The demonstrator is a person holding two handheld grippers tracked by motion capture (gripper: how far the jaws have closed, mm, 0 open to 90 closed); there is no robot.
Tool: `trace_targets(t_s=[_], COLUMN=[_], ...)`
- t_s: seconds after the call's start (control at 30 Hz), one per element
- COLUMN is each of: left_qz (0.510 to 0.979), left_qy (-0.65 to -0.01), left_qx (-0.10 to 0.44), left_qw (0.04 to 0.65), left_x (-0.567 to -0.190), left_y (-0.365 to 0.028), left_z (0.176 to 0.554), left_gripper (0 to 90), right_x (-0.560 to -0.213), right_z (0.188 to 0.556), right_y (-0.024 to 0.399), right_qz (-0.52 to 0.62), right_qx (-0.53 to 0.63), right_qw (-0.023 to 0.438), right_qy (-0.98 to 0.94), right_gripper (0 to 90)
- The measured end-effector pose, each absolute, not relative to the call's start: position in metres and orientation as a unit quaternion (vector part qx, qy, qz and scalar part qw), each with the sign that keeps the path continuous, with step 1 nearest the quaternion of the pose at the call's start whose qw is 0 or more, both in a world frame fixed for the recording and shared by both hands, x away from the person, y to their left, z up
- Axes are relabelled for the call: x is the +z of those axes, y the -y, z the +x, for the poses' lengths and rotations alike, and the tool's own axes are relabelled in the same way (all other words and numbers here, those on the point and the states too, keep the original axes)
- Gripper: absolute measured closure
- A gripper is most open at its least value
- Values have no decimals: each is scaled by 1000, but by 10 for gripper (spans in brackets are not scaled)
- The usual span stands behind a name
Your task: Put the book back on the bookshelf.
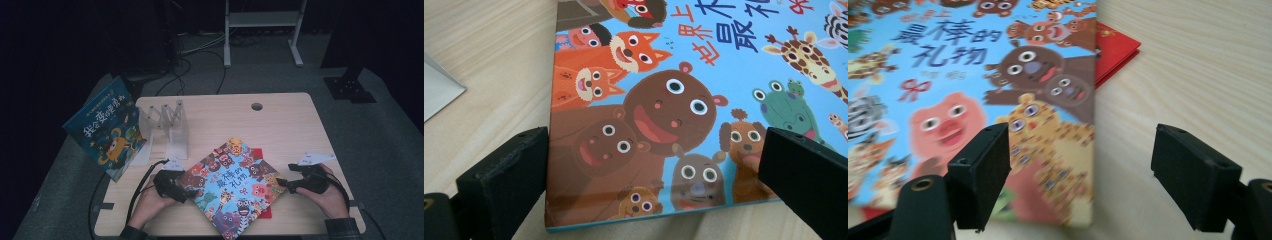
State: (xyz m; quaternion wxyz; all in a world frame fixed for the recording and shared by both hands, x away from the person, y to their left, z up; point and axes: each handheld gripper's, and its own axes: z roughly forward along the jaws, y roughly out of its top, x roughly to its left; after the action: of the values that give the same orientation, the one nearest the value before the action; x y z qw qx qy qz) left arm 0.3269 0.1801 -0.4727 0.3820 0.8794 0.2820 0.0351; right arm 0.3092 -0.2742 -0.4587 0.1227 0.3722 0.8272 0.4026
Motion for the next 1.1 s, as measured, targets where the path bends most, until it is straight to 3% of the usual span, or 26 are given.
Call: trace_targets(t_s=[0.07, 0.47, 0.7, 1.1], left_qz=[880, 881, 880, 876], left_qy=[-284, -277, -278, -291], left_qx=[32, 26, 17, 22], left_qw=[380, 383, 384, 384], left_x=[-473, -473, -474, -474], left_y=[-179, -175, -171, -186], left_z=[325, 325, 330, 328], left_gripper=[0, 0, 0, 0], right_x=[-457, -470, -475, -473], right_z=[298, 264, 266, 284], right_y=[278, 269, 256, 238], right_qz=[371, 352, 345, 330], right_qx=[405, 389, 367, 373], right_qw=[130, 125, 145, 123], right_qy=[-826, -842, -852, -858], right_gripper=[264, 279, 225, 256])
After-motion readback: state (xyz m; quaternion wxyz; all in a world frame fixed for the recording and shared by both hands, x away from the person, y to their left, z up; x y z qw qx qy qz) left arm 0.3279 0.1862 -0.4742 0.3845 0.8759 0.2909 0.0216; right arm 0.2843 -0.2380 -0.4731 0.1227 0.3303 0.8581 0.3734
